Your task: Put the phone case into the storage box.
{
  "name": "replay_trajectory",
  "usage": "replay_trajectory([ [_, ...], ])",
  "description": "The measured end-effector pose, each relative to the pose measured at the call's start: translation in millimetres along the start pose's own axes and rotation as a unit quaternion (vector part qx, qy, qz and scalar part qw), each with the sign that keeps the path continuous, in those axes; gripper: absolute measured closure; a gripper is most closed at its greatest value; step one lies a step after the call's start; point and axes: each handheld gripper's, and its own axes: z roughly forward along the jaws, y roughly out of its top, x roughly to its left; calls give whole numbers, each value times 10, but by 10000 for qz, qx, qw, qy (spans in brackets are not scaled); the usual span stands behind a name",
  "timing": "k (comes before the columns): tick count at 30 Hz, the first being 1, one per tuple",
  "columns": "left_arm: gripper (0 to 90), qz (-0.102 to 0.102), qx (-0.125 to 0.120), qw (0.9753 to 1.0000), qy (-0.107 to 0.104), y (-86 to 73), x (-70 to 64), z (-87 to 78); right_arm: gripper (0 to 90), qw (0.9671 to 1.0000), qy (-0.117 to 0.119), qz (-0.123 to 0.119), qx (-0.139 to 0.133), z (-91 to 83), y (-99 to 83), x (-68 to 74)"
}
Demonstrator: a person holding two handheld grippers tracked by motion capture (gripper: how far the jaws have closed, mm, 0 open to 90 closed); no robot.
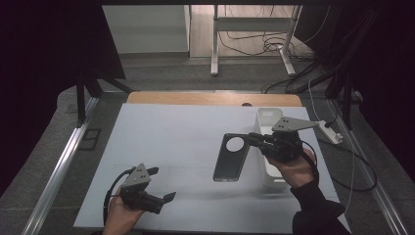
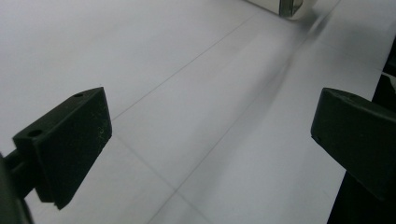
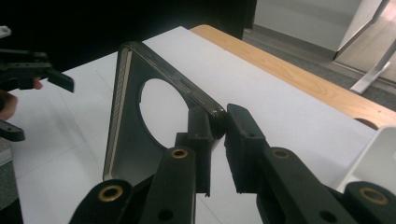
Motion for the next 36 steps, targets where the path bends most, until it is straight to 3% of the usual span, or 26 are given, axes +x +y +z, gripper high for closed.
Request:
replay_trajectory([
  [4, 0, -53, -19, 9999, 113, -71, 14, -69, 799, 10000, -46, -5, -27, -25, 34, -43],
  [8, 0, -120, -63, 9993, 358, -177, 19, -176, 799, 9999, -82, 44, -57, -60, 81, -125],
  [23, 0, -330, -68, 9968, 722, -406, 34, -380, 800, 9993, -330, 42, -148, -169, 204, -352],
  [30, 0, -516, -24, 9959, 744, -503, 58, -432, 800, 9985, -514, 53, -170, -216, 263, -500],
  [36, 0, -515, -60, 9960, 729, -515, 56, -438, 800, 9980, -610, 37, -166, -232, 327, -593],
])
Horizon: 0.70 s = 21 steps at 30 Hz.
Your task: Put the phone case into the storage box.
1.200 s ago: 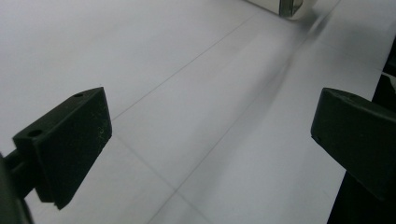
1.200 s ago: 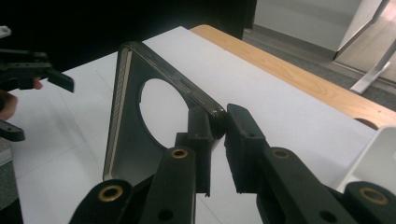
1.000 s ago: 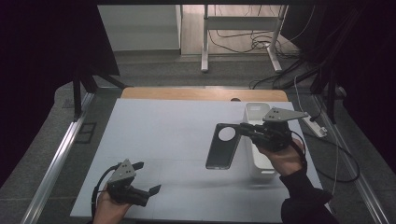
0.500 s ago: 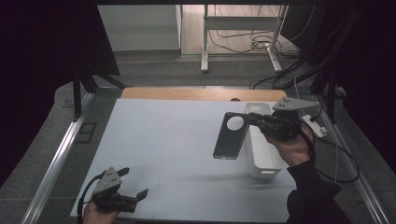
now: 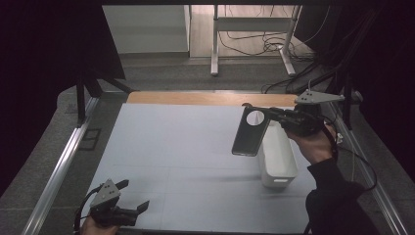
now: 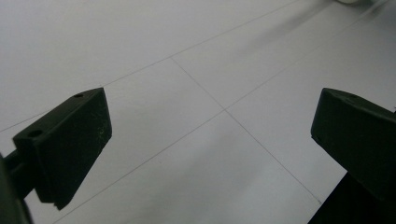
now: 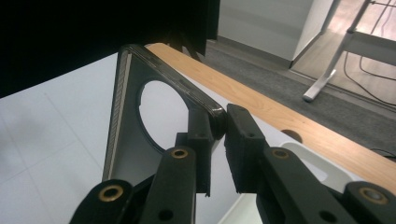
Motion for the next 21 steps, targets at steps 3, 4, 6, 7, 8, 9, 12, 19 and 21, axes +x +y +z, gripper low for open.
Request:
replay_trajectory([
  [3, 0, 37, 20, 10000, 35, 1, -9, 5, 800, 10000, -42, 20, -12, -1, 29, -63],
  [4, 0, 44, 24, 10000, 31, 1, -12, 6, 800, 10000, -51, 42, -13, -1, 35, -79],
  [6, 0, 65, 19, 10000, 64, 2, -17, 4, 800, 10000, -61, 53, -14, -2, 39, -93],
  [7, 0, 79, 16, 9999, 74, 2, -23, 1, 800, 9999, -89, 59, -5, -2, 47, -128],
  [8, 0, 78, 17, 9999, 80, 2, -25, 0, 800, 9999, -118, 56, -1, -3, 51, -152],
  [9, 0, 63, 27, 10000, 67, 2, -24, 1, 800, 9999, -149, 76, -1, -3, 56, -174],
  [12, 0, 36, 24, 10000, 42, 1, -22, -3, 800, 9998, -200, 81, 19, 0, 64, -227],
  [19, 0, 23, 22, 10000, 41, 0, -17, -2, 800, 9995, -307, 75, 10, 5, 86, -354],
  [21, 0, 15, 8, 10000, 45, -1, -14, -4, 800, 9994, -343, 69, 5, 6, 91, -413],
])
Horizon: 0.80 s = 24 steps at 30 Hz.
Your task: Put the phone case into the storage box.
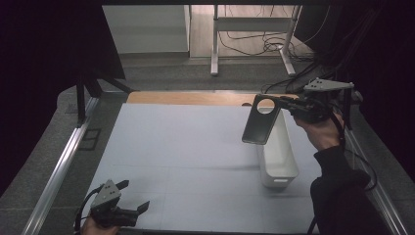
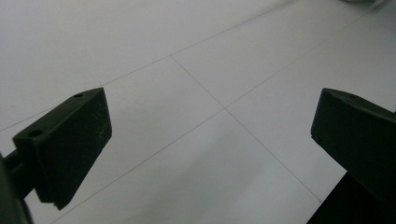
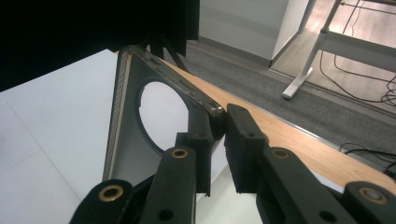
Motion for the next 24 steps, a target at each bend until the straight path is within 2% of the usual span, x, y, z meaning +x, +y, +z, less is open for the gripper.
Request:
replay_trajectory([
  [19, 0, 27, 76, 10000, -23, 7, -2, 16, 801, 9993, -343, -135, 19, 10, 61, -456],
  [24, 0, 30, 84, 10000, -34, 9, -1, 19, 801, 9990, -392, -198, 48, 32, 62, -538],
])
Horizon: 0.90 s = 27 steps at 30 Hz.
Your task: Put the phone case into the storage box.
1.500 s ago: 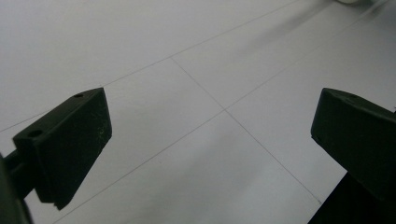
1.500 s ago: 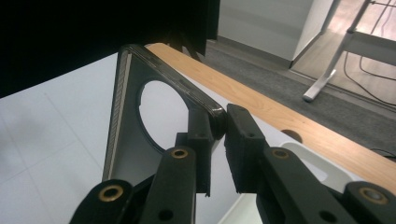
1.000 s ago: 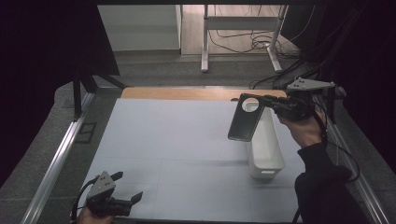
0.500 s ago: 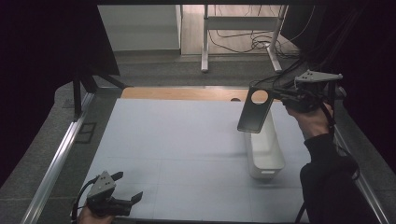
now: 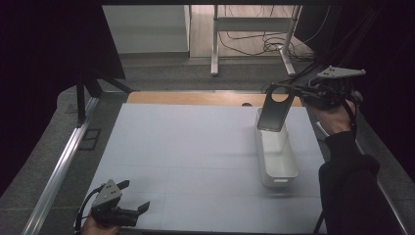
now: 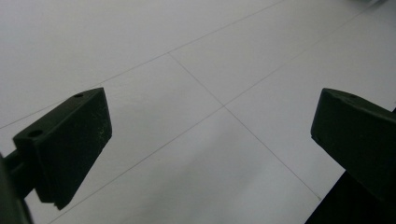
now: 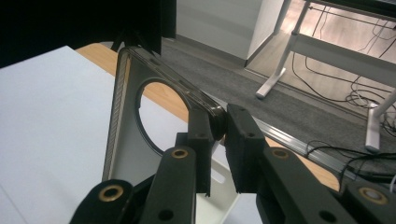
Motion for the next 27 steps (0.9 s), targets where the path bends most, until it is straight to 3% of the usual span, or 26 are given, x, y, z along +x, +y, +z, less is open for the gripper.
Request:
replay_trajectory([
  [10, 0, 11, 29, 10000, -15, 4, 0, 5, 801, 9998, -147, -63, 77, 137, -67, -209],
  [27, 0, -38, 27, 10000, -32, 0, 11, 2, 801, 9991, -282, -284, 113, 447, -185, -282],
])
